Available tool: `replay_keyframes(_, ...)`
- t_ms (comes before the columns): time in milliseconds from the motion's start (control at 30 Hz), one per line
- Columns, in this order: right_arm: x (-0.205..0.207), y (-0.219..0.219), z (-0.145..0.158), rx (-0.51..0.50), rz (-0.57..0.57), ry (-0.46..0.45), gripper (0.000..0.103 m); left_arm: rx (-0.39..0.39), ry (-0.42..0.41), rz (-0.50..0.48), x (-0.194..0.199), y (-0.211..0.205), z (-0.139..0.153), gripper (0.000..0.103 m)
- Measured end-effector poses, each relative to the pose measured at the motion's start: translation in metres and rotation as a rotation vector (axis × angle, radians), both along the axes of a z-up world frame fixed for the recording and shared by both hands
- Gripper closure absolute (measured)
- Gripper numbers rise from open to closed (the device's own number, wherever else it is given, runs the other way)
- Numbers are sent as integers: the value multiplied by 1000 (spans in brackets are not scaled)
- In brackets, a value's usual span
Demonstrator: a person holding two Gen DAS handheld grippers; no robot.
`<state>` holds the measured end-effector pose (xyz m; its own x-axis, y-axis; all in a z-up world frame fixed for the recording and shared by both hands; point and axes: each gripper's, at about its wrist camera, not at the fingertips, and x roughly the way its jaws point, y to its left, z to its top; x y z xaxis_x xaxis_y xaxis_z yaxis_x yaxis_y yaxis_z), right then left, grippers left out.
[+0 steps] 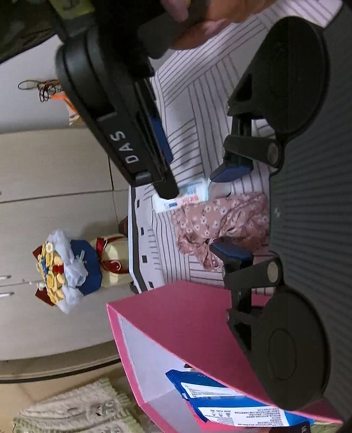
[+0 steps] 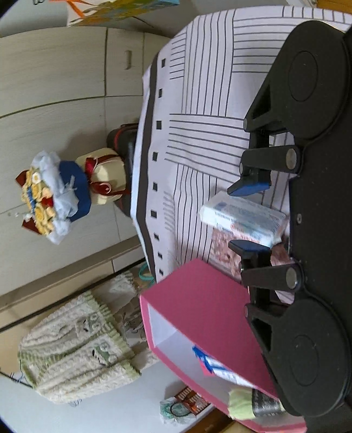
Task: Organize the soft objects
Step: 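Close the left gripper on the pink floral cloth while the right gripper grasps the white tube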
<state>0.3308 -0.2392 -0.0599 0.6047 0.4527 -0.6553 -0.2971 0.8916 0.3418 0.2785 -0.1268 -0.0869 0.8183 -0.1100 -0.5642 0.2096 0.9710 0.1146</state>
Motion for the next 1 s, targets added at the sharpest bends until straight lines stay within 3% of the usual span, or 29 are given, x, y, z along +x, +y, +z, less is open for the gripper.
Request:
replay_keyframes(200, 12, 1, -15, 34, 24, 49, 60, 18, 32, 40, 14, -1, -8, 56)
replay_keyframes(367, 18, -1, -21, 52, 34, 73, 47, 25, 57, 47, 20, -1, -15, 55)
replay_keyframes(567, 23, -2, -33, 120, 79, 115, 45, 19, 55, 50, 22, -1, -17, 52)
replay_keyframes(600, 23, -2, -34, 129, 86, 115, 45, 15, 56, 52, 22, -1, -17, 55)
replay_keyframes(667, 22, -2, -35, 141, 106, 118, 58, 0, 63, 55, 24, 0, -17, 60)
replay_keyframes(733, 18, -4, -33, 142, 103, 105, 59, -15, 89, 56, 25, 2, -17, 78)
replay_keyframes(800, 11, -7, -28, 126, 92, 79, 60, -14, 85, 63, 25, 3, -15, 85)
replay_keyframes(1000, -8, -21, -18, 46, 48, 14, 60, -14, 74, 37, 18, 4, -12, 91)
